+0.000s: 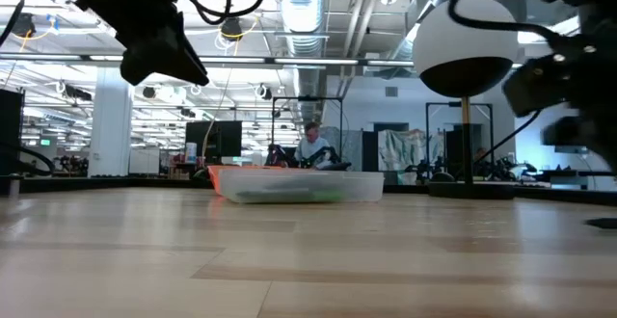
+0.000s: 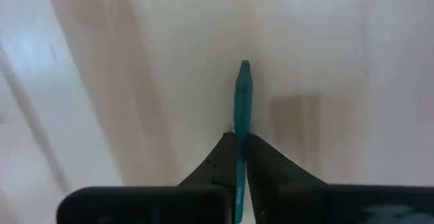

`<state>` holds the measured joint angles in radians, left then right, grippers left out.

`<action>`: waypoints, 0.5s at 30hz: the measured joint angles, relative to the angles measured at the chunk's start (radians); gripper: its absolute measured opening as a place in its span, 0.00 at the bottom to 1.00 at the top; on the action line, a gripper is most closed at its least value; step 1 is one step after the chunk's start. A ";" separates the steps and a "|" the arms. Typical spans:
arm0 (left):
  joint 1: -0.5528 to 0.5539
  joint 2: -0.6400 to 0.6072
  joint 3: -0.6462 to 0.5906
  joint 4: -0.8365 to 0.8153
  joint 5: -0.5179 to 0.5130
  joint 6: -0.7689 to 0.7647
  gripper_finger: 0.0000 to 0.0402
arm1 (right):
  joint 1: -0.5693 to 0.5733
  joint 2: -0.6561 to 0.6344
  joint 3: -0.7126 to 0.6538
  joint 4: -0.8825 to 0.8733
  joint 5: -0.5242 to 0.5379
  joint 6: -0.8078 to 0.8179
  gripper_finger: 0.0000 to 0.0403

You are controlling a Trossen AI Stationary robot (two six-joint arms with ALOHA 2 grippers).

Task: Pick & place school supplies into a supply box
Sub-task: Put the green crayon into the supply box

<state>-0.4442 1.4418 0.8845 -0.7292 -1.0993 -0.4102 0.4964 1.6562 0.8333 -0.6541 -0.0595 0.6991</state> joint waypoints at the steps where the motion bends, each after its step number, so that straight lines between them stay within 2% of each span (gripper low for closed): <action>1: 0.007 0.000 0.000 0.000 0.000 0.000 0.23 | -0.011 0.000 0.000 0.005 0.014 -0.040 0.01; 5: 0.033 0.000 0.000 -0.023 -0.001 -0.001 0.23 | -0.051 0.000 0.005 0.026 0.085 -0.182 0.01; 7: 0.044 0.000 0.000 -0.029 -0.002 -0.005 0.23 | -0.070 0.003 0.011 0.045 0.170 -0.245 0.01; 10: 0.055 0.000 0.000 -0.045 -0.004 -0.017 0.23 | -0.095 0.006 0.020 0.051 0.238 -0.335 0.00; 15: 0.067 0.000 0.000 -0.047 -0.005 -0.023 0.23 | -0.118 0.006 0.032 0.091 0.248 -0.437 0.00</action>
<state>-0.3775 1.4418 0.8841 -0.7765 -1.1042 -0.4328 0.3788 1.6623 0.8658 -0.5632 0.1887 0.2617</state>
